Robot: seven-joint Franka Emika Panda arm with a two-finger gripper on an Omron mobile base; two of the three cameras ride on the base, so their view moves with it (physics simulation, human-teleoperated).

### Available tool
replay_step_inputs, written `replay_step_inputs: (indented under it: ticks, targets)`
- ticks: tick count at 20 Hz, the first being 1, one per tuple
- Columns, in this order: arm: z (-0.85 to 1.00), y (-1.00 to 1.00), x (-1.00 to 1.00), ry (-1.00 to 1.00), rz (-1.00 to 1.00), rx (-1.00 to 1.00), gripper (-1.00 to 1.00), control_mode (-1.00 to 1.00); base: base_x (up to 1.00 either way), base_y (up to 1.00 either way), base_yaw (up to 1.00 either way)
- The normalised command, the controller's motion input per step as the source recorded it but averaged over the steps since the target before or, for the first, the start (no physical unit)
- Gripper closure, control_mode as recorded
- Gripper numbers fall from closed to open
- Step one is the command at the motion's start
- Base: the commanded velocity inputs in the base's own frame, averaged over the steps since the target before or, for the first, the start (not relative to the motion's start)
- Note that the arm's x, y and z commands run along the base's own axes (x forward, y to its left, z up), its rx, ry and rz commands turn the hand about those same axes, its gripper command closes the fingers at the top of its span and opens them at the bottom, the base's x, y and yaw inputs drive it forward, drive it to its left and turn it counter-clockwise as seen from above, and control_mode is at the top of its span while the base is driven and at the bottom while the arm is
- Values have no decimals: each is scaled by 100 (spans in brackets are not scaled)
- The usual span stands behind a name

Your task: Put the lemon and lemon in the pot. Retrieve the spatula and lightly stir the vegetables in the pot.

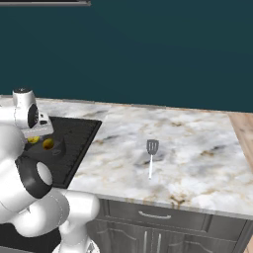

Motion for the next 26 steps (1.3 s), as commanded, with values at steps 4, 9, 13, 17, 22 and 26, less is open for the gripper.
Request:
replay_step_inputs:
  ticks: [4,9,13,17,22,26]
  targets:
    - [-40,-3,0,2,-5,-2,100,-100,0,0,0]
    - [-25,0,0,4,-3,0,100,-100,0,0,0]
    - [-17,0,1,7,-2,0,100,-100,0,0,0]
    - [0,0,8,5,0,-2,100,-100,0,0,0]
    - [0,0,14,1,0,-4,100,-100,0,0,0]
    - [0,0,26,0,0,-4,100,-100,0,0,0]
